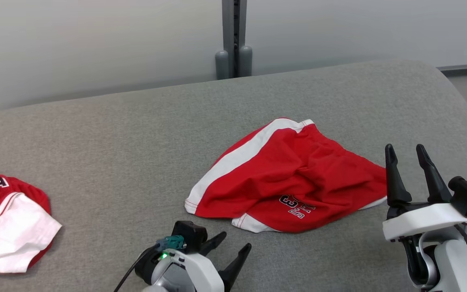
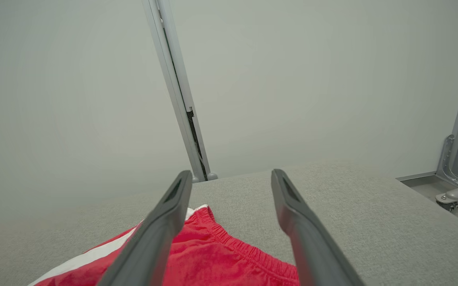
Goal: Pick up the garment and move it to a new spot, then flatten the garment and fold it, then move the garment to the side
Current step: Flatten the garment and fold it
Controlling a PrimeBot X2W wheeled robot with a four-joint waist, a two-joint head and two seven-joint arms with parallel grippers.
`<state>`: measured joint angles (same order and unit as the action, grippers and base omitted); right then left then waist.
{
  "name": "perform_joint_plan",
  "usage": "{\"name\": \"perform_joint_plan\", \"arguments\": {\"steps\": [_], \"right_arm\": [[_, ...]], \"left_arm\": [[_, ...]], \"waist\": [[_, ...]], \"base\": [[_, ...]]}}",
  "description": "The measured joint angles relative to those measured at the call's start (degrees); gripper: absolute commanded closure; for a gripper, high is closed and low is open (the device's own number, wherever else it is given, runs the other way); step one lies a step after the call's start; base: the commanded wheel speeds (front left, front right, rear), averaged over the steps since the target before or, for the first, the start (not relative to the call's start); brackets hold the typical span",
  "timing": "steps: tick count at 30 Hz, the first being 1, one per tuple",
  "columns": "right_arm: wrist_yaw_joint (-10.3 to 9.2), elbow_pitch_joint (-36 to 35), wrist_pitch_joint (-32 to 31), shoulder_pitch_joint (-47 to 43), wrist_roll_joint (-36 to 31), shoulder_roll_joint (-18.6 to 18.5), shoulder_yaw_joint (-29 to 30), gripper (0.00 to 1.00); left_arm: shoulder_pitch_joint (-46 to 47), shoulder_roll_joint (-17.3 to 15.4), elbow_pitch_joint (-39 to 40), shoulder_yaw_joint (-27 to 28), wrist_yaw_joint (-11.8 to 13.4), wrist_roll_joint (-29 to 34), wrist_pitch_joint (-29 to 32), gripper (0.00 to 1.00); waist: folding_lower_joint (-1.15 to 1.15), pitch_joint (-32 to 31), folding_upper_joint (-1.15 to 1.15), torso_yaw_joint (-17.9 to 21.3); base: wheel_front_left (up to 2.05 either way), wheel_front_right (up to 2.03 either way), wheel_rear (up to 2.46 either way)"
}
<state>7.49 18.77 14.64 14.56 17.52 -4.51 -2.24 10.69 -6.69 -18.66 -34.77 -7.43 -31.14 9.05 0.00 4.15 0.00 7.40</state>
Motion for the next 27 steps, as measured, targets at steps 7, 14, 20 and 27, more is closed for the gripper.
{"name": "perform_joint_plan", "arguments": {"steps": [7, 14, 20, 27], "right_arm": [[0.0, 0.3, 0.0, 1.3, 0.3, 0.2, -0.7, 0.0], [0.0, 0.6, 0.1, 2.1, 0.5, 0.3, -1.2, 0.0], [0.0, 1.0, 0.2, 2.3, 0.6, 0.5, -1.3, 0.0], [0.0, 1.7, 0.3, 2.5, 0.6, 0.8, -1.3, 0.0]], "left_arm": [[6.3, -0.5, -7.5, -1.8, 0.0, -1.7, 1.3, 0.0], [11.1, -0.9, -14.1, -2.4, 0.1, -2.6, 0.5, 0.0], [13.9, -0.1, -18.7, -2.9, 0.6, -2.3, 1.5, 0.0], [16.6, 1.0, -20.4, -4.8, 0.5, -3.0, 5.9, 0.99]], "waist": [[0.0, 2.3, 0.0, 4.0], [0.0, 3.8, 0.0, 6.8], [0.0, 4.4, 0.0, 7.6], [0.0, 4.4, 0.0, 7.4]], "base": [[0.0, 0.0, 0.0], [0.0, 0.0, 0.0], [0.0, 0.0, 0.0], [0.0, 0.0, 0.0]]}}
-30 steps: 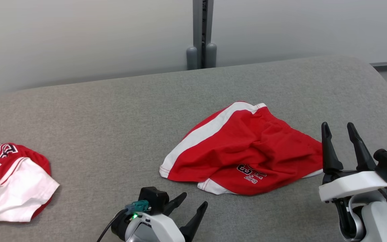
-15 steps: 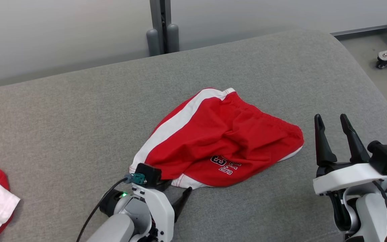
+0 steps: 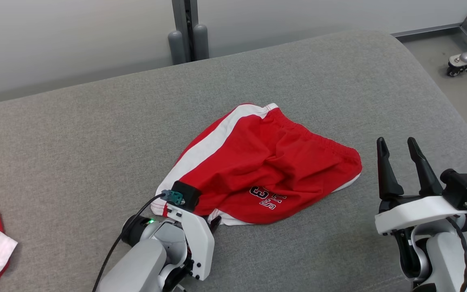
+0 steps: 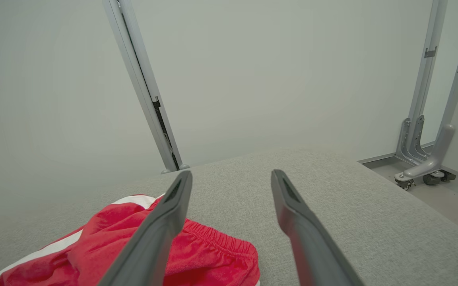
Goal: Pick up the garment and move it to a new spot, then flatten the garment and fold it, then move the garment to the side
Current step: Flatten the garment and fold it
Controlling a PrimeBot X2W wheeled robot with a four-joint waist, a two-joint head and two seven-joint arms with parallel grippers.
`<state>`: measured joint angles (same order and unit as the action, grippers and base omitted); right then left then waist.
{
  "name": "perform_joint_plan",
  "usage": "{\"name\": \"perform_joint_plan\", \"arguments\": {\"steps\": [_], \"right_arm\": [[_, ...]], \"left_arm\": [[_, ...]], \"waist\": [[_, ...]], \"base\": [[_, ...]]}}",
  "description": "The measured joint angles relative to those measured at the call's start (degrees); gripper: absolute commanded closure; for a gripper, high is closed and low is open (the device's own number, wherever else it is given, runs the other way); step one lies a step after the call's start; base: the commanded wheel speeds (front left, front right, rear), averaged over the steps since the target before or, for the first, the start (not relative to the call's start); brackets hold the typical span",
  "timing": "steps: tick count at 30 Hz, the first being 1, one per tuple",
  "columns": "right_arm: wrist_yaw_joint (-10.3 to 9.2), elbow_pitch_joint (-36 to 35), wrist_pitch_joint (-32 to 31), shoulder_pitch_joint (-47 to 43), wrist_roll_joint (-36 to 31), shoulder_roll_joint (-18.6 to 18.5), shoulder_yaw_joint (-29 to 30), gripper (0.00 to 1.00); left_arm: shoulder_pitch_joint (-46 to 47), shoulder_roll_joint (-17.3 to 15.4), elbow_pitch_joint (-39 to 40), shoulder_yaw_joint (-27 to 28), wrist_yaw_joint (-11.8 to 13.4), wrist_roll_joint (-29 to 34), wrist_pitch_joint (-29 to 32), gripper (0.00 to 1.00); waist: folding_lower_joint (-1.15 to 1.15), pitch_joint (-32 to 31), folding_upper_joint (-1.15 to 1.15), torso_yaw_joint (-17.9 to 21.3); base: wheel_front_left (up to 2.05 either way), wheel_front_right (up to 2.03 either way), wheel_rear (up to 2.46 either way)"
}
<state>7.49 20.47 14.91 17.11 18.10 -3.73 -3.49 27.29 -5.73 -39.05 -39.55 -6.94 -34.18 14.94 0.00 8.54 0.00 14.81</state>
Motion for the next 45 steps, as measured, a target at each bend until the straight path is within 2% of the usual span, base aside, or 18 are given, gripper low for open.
{"name": "perform_joint_plan", "arguments": {"steps": [9, 13, 16, 19, 23, 28, 35, 36, 37, 40, 45], "right_arm": [[0.0, 0.7, 0.1, -0.1, -0.1, 0.2, 0.6, 0.0], [0.0, 0.9, 0.1, -0.8, -0.3, 0.0, 1.2, 0.0], [0.0, 1.3, 0.1, -1.3, -0.3, -0.3, 1.4, 0.0], [0.0, 1.6, 0.0, -1.4, -0.3, -0.5, 1.6, 0.0], [0.0, 1.8, -0.3, -1.7, -0.4, -0.7, 2.0, 0.0], [0.0, 2.0, -0.8, -1.9, -0.5, -0.8, 2.1, 0.0], [0.0, 2.4, -1.6, -2.3, -0.6, -1.0, 2.1, 0.0], [0.0, 2.5, -1.8, -2.4, -0.6, -1.0, 2.0, 0.0], [0.0, 2.6, -1.8, -2.4, -0.6, -1.0, 1.9, 0.0], [0.0, 2.7, -2.2, -2.4, -0.6, -1.0, 1.4, 0.0], [0.0, 2.8, -2.7, -2.5, -0.4, -1.4, 0.9, 0.0]], "left_arm": [[0.4, 0.6, 2.7, -0.4, 0.1, -1.1, 1.1, 1.0], [-1.4, -1.1, 7.5, 0.7, 0.8, -2.4, 1.6, 1.0], [-4.9, -3.8, 11.8, 1.4, 1.5, -3.8, 3.3, 1.0], [-8.8, -6.8, 17.0, 2.2, 3.3, -4.9, 5.1, 1.0], [-13.5, -10.5, 23.7, 4.9, 7.2, -5.9, 5.7, 1.0], [-18.9, -13.8, 29.1, 7.9, 11.1, -8.2, 6.8, 1.0], [-24.0, -15.2, 31.1, 8.2, 13.2, -9.3, 8.2, 1.0], [-24.2, -15.2, 31.3, 8.2, 13.4, -9.3, 7.8, 0.62], [-24.4, -15.1, 31.5, 8.3, 13.4, -9.3, 7.3, 0.0], [-24.8, -14.2, 32.8, 9.3, 13.0, -10.2, 4.7, 0.0], [-26.4, -15.7, 35.7, 12.5, 14.0, -8.9, -1.6, 0.0]], "waist": [[0.0, -1.0, 0.0, -1.5], [0.0, -2.0, 0.0, -3.5], [0.0, -2.9, 0.0, -5.3], [0.0, -3.7, 0.0, -7.3], [0.0, -4.4, 0.0, -9.9], [0.0, -5.0, 0.0, -12.4], [0.0, -5.7, 0.0, -13.6], [0.0, -5.8, 0.0, -13.7], [0.0, -5.9, 0.0, -13.8], [0.0, -6.1, 0.0, -14.0], [0.0, -6.5, 0.0, -14.3]], "base": [[0.0, 0.0, 0.0], [0.0, 0.0, 0.0], [0.0, 0.0, 0.0], [0.0, 0.0, 0.0], [0.0, 0.0, 0.0], [0.0, 0.0, 0.0], [0.0, 0.0, 0.0], [0.0, 0.0, 0.0], [0.0, 0.0, 0.0], [0.0, 0.0, 0.0], [0.0, 0.0, 0.0]]}}
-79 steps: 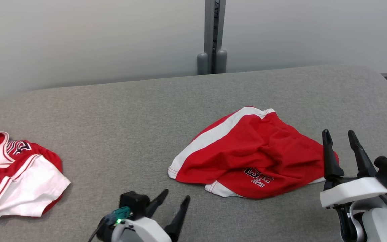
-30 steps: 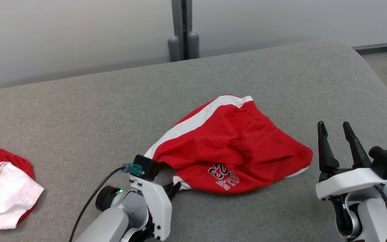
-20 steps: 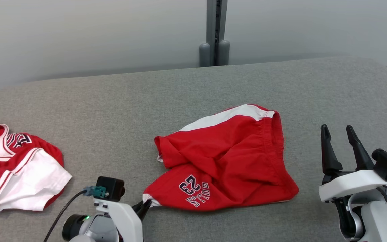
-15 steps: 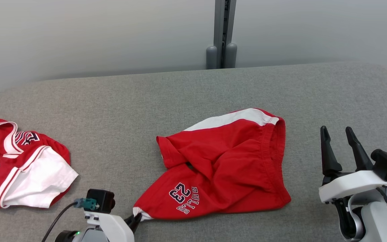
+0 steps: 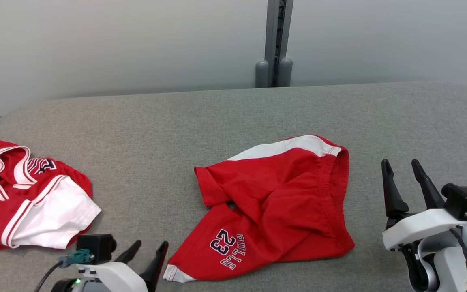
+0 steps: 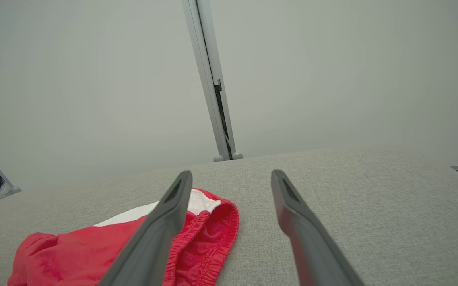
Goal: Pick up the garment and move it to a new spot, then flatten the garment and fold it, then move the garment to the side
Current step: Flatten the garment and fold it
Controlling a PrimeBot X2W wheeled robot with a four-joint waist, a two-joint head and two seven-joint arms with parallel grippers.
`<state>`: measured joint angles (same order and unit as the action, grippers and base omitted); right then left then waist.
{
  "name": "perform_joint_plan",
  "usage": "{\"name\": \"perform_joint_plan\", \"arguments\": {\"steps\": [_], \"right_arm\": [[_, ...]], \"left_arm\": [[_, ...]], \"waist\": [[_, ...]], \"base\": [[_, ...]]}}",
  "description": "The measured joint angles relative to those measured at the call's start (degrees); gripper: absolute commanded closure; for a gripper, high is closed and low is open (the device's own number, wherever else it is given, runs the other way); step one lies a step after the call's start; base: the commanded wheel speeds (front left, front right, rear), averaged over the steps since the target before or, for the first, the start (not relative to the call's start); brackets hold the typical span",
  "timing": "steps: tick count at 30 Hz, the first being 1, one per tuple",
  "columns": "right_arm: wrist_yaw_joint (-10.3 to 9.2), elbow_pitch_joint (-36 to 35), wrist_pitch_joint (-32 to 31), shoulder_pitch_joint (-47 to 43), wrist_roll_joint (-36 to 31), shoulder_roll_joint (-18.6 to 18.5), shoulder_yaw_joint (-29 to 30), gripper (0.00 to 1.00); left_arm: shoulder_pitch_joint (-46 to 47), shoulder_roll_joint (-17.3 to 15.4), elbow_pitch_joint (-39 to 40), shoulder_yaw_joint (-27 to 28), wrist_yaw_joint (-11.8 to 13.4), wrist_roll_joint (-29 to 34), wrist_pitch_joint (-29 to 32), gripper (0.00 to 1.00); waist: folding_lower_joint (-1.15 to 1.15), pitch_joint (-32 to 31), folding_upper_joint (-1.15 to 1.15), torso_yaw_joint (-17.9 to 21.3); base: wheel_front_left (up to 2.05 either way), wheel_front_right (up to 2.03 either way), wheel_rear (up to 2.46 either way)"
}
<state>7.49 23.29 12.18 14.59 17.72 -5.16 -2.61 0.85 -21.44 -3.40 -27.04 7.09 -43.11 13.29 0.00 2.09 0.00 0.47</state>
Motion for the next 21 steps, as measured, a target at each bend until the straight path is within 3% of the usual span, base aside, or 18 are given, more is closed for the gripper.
{"name": "perform_joint_plan", "arguments": {"steps": [6, 11, 21], "right_arm": [[0.0, 0.2, -1.3, -0.2, 0.5, -0.4, -2.0, 0.0], [0.0, 1.7, -5.1, -0.3, 2.3, -1.4, -5.8, 0.0], [0.0, 8.2, -20.5, 5.5, 10.8, -4.2, -13.4, 0.0]], "left_arm": [[-0.1, -0.7, 1.3, 3.4, 2.2, 5.7, -12.5, 0.0], [0.0, 1.7, -0.5, 4.6, 2.5, 7.5, -21.4, 0.0], [2.1, 4.0, -4.4, 3.1, 0.5, 7.8, -24.7, 0.0]], "waist": [[0.0, -0.7, 0.0, 0.0], [0.0, -1.2, 0.0, -0.6], [0.0, -0.8, 0.0, -3.6]], "base": [[0.0, 0.0, 0.0], [0.0, 0.0, 0.0], [0.0, 0.0, 0.0]]}}
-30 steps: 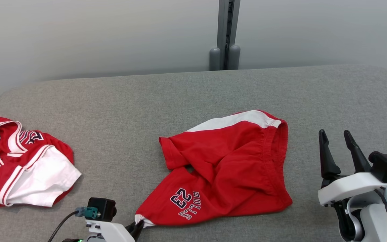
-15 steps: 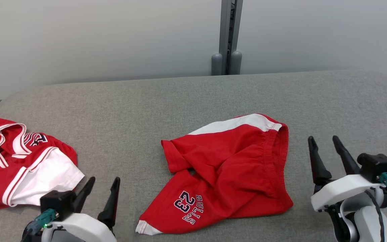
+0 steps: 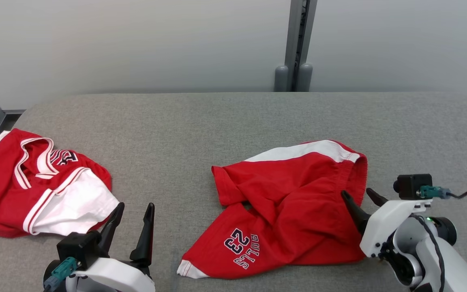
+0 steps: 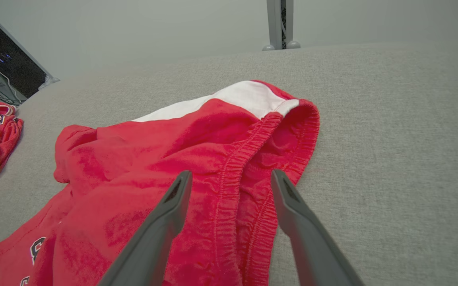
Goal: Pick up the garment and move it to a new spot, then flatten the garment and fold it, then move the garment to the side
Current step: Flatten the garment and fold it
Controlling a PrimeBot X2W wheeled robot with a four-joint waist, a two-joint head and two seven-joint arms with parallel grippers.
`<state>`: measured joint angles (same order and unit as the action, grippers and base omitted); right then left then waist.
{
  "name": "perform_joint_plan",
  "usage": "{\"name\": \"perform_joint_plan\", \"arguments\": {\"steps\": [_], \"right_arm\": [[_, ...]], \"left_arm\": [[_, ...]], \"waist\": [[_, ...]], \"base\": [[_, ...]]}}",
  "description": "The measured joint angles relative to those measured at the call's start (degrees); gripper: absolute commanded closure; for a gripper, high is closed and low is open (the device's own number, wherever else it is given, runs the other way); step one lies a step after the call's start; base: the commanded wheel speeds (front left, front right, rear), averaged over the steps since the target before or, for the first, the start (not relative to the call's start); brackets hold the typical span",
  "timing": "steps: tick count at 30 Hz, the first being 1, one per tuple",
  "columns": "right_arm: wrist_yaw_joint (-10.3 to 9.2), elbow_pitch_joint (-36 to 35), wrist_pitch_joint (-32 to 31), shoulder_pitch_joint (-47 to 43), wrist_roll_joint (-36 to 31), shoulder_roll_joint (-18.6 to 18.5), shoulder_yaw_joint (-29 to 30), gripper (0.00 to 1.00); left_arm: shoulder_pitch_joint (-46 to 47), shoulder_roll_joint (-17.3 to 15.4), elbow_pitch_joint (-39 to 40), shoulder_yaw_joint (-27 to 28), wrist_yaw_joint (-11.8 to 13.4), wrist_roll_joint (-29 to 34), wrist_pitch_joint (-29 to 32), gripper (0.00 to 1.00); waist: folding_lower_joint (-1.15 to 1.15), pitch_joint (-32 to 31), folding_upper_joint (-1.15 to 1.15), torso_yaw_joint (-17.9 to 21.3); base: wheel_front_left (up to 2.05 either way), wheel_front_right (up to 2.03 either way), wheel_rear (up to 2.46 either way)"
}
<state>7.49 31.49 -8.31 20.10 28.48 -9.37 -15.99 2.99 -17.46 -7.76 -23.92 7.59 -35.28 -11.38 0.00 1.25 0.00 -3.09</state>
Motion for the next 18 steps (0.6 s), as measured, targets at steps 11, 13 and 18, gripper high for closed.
{"name": "perform_joint_plan", "arguments": {"steps": [11, 13, 18], "right_arm": [[0.0, 12.6, -7.0, 8.0, 5.3, 0.1, 0.5, 0.0], [0.0, 13.4, -6.5, 8.9, 5.5, 0.1, 0.2, 0.55], [0.0, 14.0, -4.4, 10.1, 6.8, -0.2, -1.2, 1.0]], "left_arm": [[1.5, 0.6, -2.3, -0.5, -0.7, 0.0, -0.6, 0.0], [1.9, 0.6, -2.4, -0.6, -0.7, -0.1, -0.7, 0.0], [2.1, 0.7, -3.3, -0.5, -1.0, -0.3, -1.0, 0.0]], "waist": [[0.0, 1.6, 0.0, -5.1], [0.0, 2.0, 0.0, -5.8], [0.0, 2.6, 0.0, -6.6]], "base": [[0.0, 0.0, 0.0], [0.0, 0.0, 0.0], [0.0, 0.0, 0.0]]}}
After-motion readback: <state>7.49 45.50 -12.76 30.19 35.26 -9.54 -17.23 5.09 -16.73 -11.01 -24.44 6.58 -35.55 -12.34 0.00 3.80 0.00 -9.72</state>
